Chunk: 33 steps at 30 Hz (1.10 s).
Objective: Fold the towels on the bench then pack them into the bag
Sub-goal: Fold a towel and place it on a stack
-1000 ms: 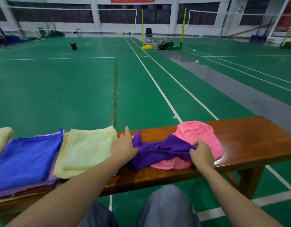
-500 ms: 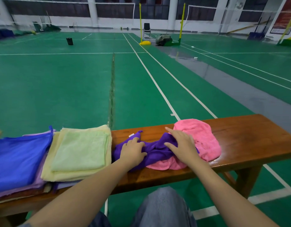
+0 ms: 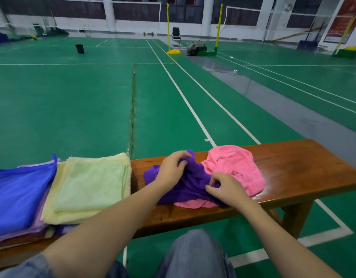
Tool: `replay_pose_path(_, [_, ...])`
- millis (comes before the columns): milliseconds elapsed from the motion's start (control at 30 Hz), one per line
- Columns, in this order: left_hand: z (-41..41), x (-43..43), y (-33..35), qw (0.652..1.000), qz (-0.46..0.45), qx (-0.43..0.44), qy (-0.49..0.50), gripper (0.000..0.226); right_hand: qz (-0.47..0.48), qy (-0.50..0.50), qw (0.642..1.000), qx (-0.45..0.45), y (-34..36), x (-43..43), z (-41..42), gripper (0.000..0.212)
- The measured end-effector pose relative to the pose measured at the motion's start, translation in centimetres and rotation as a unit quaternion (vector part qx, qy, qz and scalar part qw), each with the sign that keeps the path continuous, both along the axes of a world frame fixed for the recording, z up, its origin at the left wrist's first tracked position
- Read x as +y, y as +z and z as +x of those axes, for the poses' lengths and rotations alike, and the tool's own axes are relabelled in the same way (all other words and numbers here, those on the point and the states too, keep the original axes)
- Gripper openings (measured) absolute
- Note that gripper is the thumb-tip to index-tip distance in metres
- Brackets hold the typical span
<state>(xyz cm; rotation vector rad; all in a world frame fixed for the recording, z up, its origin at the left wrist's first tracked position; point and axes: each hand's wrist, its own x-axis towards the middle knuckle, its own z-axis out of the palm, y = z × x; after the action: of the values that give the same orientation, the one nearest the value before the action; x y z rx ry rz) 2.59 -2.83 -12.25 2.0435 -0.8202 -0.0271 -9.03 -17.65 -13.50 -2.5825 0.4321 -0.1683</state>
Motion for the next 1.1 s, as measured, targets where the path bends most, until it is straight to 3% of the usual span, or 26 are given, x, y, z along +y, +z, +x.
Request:
replay_pose_path(67, [-0.4,-0.4,-0.8,0.994,0.1,-0.032,-0.036,0.046,0.009,-0.028,0.999,-0.024,0.1,0.0,0.0,0.042])
replay_pose_path(133, [-0.7,0.3,-1.5,0.984,0.164,-0.064,0.001,0.062,-0.001,-0.061,0.996,-0.059,0.2,0.1,0.6,0.046])
replay_pose_path(233, [-0.8,2.6,-2.4,0.968,0.214,-0.082,0.098,0.068,0.001,-0.072,0.991,-0.112,-0.2,0.4,2.1,0.023])
replay_pose_path(333, [-0.9,4.6,-3.0,0.942,0.291,-0.008,0.168,0.081,0.031,-0.066,0.995,-0.06,-0.6,1.6,4.1,0.04])
replay_pose_path(400, [-0.9,5.4,-3.3,0.938,0.289,0.071,0.177,0.086,0.024,-0.086,0.996,-0.002,-1.0,2.4,5.2,0.05])
replay_pose_path(467, [-1.0,5.8,-3.5,0.952,0.235,0.116,0.159,0.074,-0.013,-0.105,0.993,0.052,-1.8,2.9,5.9,0.051])
replay_pose_path(567, [-1.4,6.4,-3.5,0.966,0.178,0.118,0.143,0.061,-0.022,-0.121,0.99,0.071,-2.0,3.4,6.1,0.033])
replay_pose_path(667, [-1.6,6.8,-3.0,0.969,0.174,0.103,0.14,0.061,0.107,-0.14,0.984,-0.007,-1.1,2.8,6.0,0.017])
replay_pose_path(733, [-1.6,7.0,-2.7,0.97,0.18,0.079,0.14,0.061,0.195,-0.179,0.961,-0.084,-0.1,2.1,5.5,0.012])
replay_pose_path(833, [-1.9,7.3,-2.1,0.967,0.21,0.051,0.132,0.054,0.184,-0.253,0.941,-0.13,0.9,0.5,4.6,0.011])
replay_pose_path(967, [-2.4,7.0,-1.7,0.937,0.319,0.058,0.131,0.024,0.126,-0.336,0.933,-0.021,1.0,-1.4,3.1,0.028])
replay_pose_path(1033, [-2.4,6.6,-1.3,0.918,0.367,0.063,0.139,0.021,0.1,-0.328,0.938,0.056,1.0,-1.6,2.4,0.031])
replay_pose_path(1100, [-2.2,6.1,-0.9,0.921,0.355,0.063,0.15,0.026,0.091,-0.303,0.946,0.075,0.9,-1.8,2.2,0.028])
